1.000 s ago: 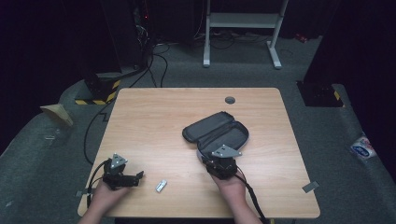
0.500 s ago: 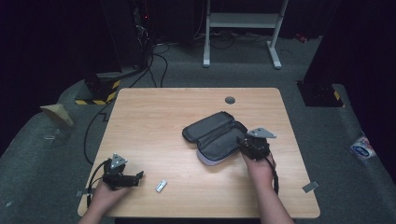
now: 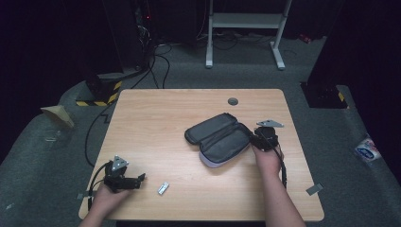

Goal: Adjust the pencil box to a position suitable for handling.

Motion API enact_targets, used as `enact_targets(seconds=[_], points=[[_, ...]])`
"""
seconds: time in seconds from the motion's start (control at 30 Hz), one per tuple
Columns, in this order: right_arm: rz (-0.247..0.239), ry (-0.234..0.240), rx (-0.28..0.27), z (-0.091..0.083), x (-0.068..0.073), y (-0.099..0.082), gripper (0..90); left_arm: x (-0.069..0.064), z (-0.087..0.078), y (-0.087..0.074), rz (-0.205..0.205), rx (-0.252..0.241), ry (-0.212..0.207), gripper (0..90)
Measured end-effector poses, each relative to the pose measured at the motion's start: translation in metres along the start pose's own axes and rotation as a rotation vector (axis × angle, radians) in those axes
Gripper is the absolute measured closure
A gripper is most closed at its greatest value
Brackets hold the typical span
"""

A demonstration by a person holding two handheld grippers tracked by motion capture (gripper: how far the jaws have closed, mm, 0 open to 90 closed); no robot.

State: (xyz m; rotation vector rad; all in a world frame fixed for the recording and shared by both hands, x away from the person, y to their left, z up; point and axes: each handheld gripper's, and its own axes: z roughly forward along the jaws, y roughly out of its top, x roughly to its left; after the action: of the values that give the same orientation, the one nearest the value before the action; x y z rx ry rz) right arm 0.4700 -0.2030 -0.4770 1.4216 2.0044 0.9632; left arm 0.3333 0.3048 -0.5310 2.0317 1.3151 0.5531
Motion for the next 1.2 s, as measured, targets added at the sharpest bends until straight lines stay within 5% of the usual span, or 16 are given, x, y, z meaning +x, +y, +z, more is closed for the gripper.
enact_targets(seconds=[0.27,0.5,0.83,1.2], points=[[-0.007,0.008,0.038,0.006,0.0,-0.003,80.3,0.0,0.0,0.0,-0.002,0.001,-0.001,1.4],[-0.017,0.021,0.026,-0.004,0.008,-0.017,80.8,0.0,0.0,0.0,-0.003,0.0,-0.001,1.6],[-0.008,0.072,-0.023,-0.027,0.03,-0.041,75.0,0.0,-0.001,0.0,-0.003,-0.001,0.0,2.0],[0.01,0.105,-0.067,-0.038,0.043,-0.044,61.4,0.0,-0.001,0.0,-0.001,-0.003,0.006,2.6]])
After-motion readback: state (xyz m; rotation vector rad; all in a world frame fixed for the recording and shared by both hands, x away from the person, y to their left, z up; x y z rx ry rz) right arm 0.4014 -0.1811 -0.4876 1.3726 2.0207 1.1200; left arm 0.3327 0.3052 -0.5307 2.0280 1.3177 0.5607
